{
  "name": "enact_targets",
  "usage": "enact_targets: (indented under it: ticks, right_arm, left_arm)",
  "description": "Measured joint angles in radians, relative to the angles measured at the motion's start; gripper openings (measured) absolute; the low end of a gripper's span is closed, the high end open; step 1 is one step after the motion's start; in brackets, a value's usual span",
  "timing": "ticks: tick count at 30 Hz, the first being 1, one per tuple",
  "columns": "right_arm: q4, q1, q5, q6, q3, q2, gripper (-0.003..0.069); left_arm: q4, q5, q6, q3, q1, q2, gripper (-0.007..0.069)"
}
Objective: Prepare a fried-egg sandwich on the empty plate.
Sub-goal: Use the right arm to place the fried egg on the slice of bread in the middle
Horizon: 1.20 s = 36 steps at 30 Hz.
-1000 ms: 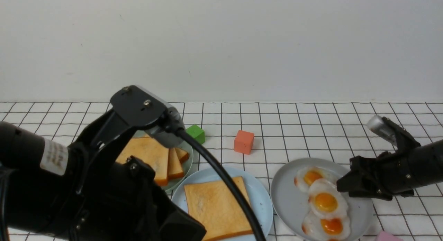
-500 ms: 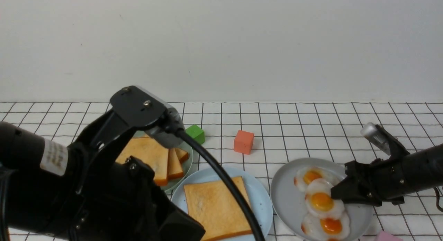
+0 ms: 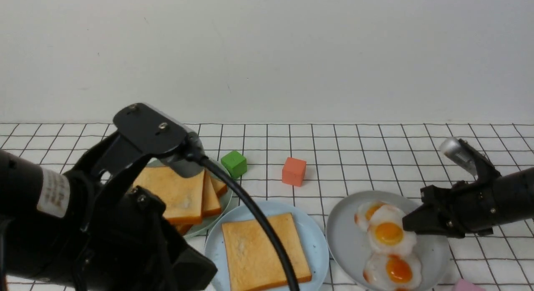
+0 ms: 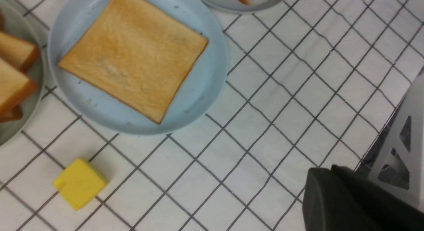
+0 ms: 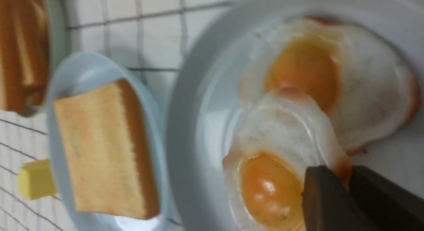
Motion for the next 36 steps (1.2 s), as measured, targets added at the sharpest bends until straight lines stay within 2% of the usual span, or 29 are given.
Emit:
enact_targets:
  ticks: [3, 6, 7, 8, 10, 15, 18, 22, 25, 27, 28, 30, 32, 34, 36]
  right_arm:
    - [0.075, 0.016, 0.044, -0.001, 0.000, -0.068, 0.0101]
    - [0.158, 0.086, 0.075, -0.014, 0.000, -0.112, 0.0101]
    - [0.202, 0.152, 0.076, -0.030, 0.000, -0.117, 0.0101]
    - [0.208, 0.173, 0.075, -0.034, 0.000, -0.117, 0.0101]
    - [0.266, 0.316, 0.015, -0.062, 0.000, -0.102, 0.0101]
    - [0.311, 0.499, -0.161, -0.094, -0.045, -0.016, 0.0101]
    - [0.312, 0.540, -0.202, -0.094, -0.087, 0.048, 0.0101]
    - [0.315, 0.548, -0.199, -0.077, -0.134, 0.121, 0.0112]
    - [0.291, 0.548, -0.198, -0.051, -0.146, 0.158, 0.0202]
    - [0.254, 0.548, -0.198, -0.050, -0.149, 0.161, 0.0307]
    - [0.251, 0.548, -0.198, -0.050, -0.149, 0.161, 0.0317]
    - [0.197, 0.537, -0.191, -0.049, -0.150, 0.140, 0.0446]
    - [0.168, 0.525, -0.179, -0.039, -0.150, 0.119, 0.0498]
    - [0.095, 0.498, -0.141, 0.012, -0.151, 0.045, 0.0581]
    - [0.011, 0.481, -0.093, 0.072, -0.159, -0.028, 0.0614]
  left_arm:
    - [0.050, 0.038, -0.064, 0.002, 0.000, -0.059, 0.0029]
    - [0.098, 0.071, -0.144, 0.017, 0.000, -0.130, 0.0032]
    - [0.116, 0.084, -0.177, 0.031, 0.000, -0.172, 0.0034]
    - [0.119, 0.085, -0.187, 0.037, 0.000, -0.178, 0.0035]
    - [0.136, 0.092, -0.233, 0.086, 0.000, -0.265, 0.0037]
    - [0.141, 0.089, -0.291, 0.165, 0.000, -0.372, 0.0039]
    - [0.146, 0.090, -0.317, 0.185, 0.000, -0.398, 0.0039]
    - [0.148, 0.098, -0.324, 0.188, 0.000, -0.403, 0.0039]
    - [0.149, 0.100, -0.325, 0.189, 0.000, -0.403, 0.0039]
    - [0.149, 0.091, -0.325, 0.189, 0.000, -0.403, 0.0039]
    - [0.149, 0.089, -0.325, 0.189, 0.000, -0.403, 0.0039]
    - [0.149, 0.043, -0.326, 0.189, 0.000, -0.403, 0.0041]
    - [0.149, 0.010, -0.326, 0.189, 0.000, -0.403, 0.0042]
    - [0.150, -0.069, -0.334, 0.189, 0.000, -0.399, 0.0044]
    - [0.161, -0.125, -0.355, 0.189, 0.000, -0.379, 0.0047]
